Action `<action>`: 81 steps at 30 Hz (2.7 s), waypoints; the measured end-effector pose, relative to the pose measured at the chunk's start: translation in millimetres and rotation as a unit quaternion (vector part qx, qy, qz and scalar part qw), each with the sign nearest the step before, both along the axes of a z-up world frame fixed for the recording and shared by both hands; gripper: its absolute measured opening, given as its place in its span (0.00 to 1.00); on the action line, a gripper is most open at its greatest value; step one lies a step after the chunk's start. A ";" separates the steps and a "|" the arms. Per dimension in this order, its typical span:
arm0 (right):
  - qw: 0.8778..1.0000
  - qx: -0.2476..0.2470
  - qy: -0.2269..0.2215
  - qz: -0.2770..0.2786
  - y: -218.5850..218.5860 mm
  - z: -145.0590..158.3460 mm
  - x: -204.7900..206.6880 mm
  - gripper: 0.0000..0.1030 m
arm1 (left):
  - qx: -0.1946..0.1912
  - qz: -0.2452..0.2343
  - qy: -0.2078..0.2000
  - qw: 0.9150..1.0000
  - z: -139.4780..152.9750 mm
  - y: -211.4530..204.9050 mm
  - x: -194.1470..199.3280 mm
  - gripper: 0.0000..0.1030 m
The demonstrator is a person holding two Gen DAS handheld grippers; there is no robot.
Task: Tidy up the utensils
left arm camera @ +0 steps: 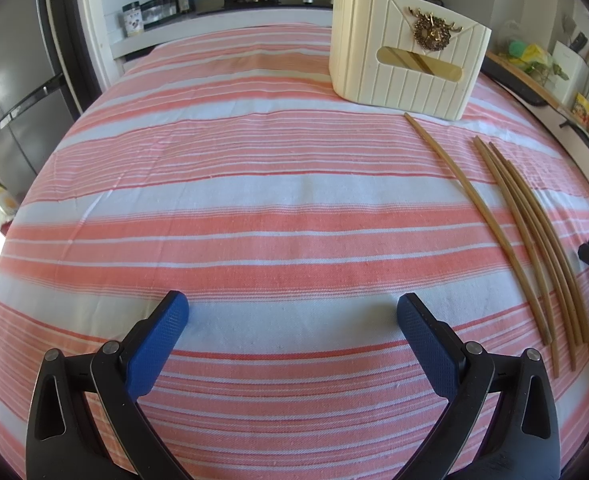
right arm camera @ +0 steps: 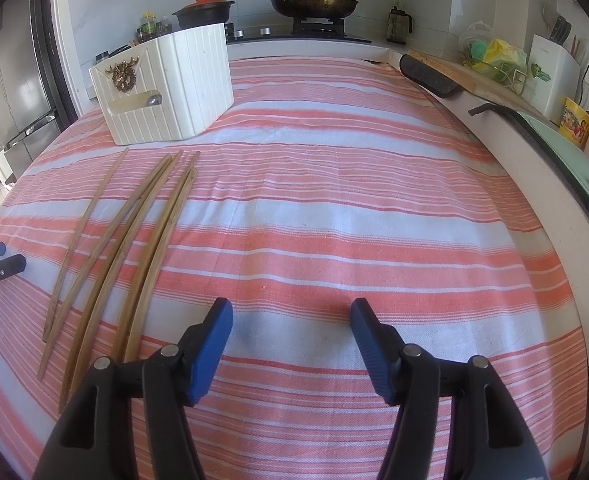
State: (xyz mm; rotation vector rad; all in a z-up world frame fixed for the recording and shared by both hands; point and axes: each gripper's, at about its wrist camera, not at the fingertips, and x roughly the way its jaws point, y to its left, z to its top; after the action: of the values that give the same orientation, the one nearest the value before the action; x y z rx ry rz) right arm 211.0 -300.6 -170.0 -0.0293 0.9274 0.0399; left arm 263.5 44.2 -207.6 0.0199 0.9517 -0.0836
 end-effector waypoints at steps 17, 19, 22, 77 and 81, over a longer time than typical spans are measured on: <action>0.996 0.053 -0.063 0.024 25.9 61.4 -43.1 0.61 | -0.074 -0.008 -0.002 0.997 44.4 -4.1 -24.8 0.99; 0.997 0.043 -0.066 0.029 29.7 60.7 -45.2 0.61 | -0.079 -0.010 -0.002 0.997 46.3 -6.5 -25.7 0.99; 0.997 0.033 -0.065 0.032 33.9 56.5 -45.1 0.61 | -0.087 -0.006 0.007 0.996 43.6 -5.8 -23.7 0.99; 0.995 -0.032 0.075 0.055 66.6 7.9 -22.8 0.13 | 0.014 -0.073 0.025 0.997 21.8 -26.4 -14.9 0.15; 0.996 -0.021 0.071 0.059 69.1 9.9 -24.6 0.34 | 0.011 -0.064 0.009 0.998 25.2 -22.4 -18.8 0.60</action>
State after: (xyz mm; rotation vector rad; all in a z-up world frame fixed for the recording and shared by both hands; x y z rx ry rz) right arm 186.4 -231.6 -160.1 -0.1214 1.0675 0.1325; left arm 244.8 21.7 -182.3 0.1013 0.9698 -0.1916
